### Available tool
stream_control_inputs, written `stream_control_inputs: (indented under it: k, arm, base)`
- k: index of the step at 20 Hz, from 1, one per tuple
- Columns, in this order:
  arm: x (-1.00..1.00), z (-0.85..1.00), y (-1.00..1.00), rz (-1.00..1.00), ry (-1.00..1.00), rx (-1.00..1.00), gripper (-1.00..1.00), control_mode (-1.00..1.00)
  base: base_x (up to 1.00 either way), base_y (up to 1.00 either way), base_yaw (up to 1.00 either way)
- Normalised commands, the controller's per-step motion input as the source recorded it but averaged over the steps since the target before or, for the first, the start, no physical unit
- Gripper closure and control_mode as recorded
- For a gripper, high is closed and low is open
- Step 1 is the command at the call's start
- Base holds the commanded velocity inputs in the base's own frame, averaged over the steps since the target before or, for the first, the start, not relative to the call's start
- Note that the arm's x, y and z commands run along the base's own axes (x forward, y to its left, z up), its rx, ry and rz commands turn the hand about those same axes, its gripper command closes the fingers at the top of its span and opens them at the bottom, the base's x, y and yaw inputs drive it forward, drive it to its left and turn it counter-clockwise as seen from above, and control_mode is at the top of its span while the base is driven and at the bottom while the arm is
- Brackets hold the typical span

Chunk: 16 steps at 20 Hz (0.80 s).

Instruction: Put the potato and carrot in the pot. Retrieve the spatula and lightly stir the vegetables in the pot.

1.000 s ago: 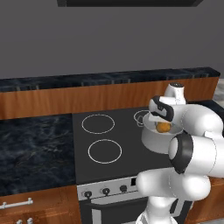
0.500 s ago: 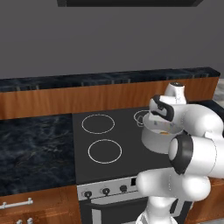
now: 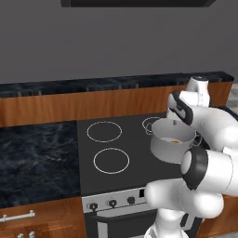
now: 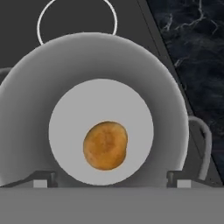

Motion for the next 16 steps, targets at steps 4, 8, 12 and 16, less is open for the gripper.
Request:
stream_control_inputs:
  k: [4, 8, 12, 16]
  arm:
    - [-0.23, 0.19, -1.00, -0.09, 0.00, 0.00, -1.00, -1.00]
    - [-0.21, 0.04, -1.00, -0.15, 0.00, 0.04, -1.00, -1.00]
    - [-0.14, 0.00, -1.00, -0.14, 0.00, 0.07, -1.00, -1.00]
    - [-0.18, -0.04, -1.00, -0.07, 0.00, 0.11, -1.00, -1.00]
  base:
    - [0.00, 0.00, 0.00]
    - [0.00, 0.00, 0.00]
    - [0.00, 0.00, 0.00]
    - [0.00, 0.00, 0.00]
